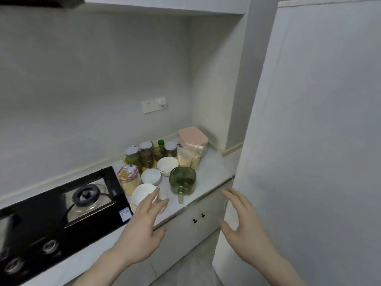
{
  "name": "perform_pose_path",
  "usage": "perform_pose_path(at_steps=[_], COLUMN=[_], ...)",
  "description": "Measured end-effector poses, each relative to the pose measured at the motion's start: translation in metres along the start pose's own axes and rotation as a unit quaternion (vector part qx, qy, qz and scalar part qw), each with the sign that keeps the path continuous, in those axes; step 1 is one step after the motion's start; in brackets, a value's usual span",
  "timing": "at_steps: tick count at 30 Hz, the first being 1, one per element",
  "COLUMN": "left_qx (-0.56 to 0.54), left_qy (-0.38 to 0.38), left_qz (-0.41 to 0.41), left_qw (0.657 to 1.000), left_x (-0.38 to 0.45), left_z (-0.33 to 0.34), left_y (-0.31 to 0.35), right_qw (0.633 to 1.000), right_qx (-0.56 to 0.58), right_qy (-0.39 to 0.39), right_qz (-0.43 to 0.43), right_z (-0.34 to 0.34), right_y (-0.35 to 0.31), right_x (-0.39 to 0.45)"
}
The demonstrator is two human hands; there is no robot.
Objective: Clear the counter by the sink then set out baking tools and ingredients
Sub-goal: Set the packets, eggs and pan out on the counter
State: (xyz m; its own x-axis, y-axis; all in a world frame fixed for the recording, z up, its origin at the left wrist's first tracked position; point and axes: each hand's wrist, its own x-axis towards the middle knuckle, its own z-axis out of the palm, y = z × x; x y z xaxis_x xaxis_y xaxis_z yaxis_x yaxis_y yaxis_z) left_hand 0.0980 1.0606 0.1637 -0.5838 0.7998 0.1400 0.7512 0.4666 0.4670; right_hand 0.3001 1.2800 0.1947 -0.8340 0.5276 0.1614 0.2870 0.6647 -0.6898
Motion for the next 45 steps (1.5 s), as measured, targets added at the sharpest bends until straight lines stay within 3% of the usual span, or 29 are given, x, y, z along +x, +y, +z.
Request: perform_pose_path(at_steps=[8, 16, 23, 30, 39, 45], left_qx=[0.029, 0.044, 0.058, 0.072, 0.072, 0.061], left_qy=[0.112, 0.212, 0.26, 0.286, 0.306, 0.31], left_qz=[-0.196, -0.319, -0.418, -0.514, -0.613, -0.652], left_qw=[0.974, 0.923, 0.868, 0.806, 0.725, 0.689], left_x=[-0.193, -0.388, -0.511, -0.589, -0.644, -0.655], left_z=[-0.099, -0.17, -0.208, -0.222, -0.25, -0.271], left_y=[-0.117, -0.196, -0.233, -0.255, -0.309, -0.363], right_qw=[0.977, 0.917, 0.855, 0.794, 0.726, 0.705], right_qx=[0.021, 0.06, 0.078, 0.069, 0.058, 0.019], right_qy=[-0.155, -0.288, -0.378, -0.452, -0.547, -0.568], right_qz=[-0.145, -0.27, -0.346, -0.402, -0.413, -0.424], right_z=[0.152, 0.302, 0.401, 0.479, 0.584, 0.658], right_y=[-0.155, -0.317, -0.424, -0.495, -0.576, -0.625], right_x=[0.014, -0.038, -0.089, -0.108, -0.098, -0.086])
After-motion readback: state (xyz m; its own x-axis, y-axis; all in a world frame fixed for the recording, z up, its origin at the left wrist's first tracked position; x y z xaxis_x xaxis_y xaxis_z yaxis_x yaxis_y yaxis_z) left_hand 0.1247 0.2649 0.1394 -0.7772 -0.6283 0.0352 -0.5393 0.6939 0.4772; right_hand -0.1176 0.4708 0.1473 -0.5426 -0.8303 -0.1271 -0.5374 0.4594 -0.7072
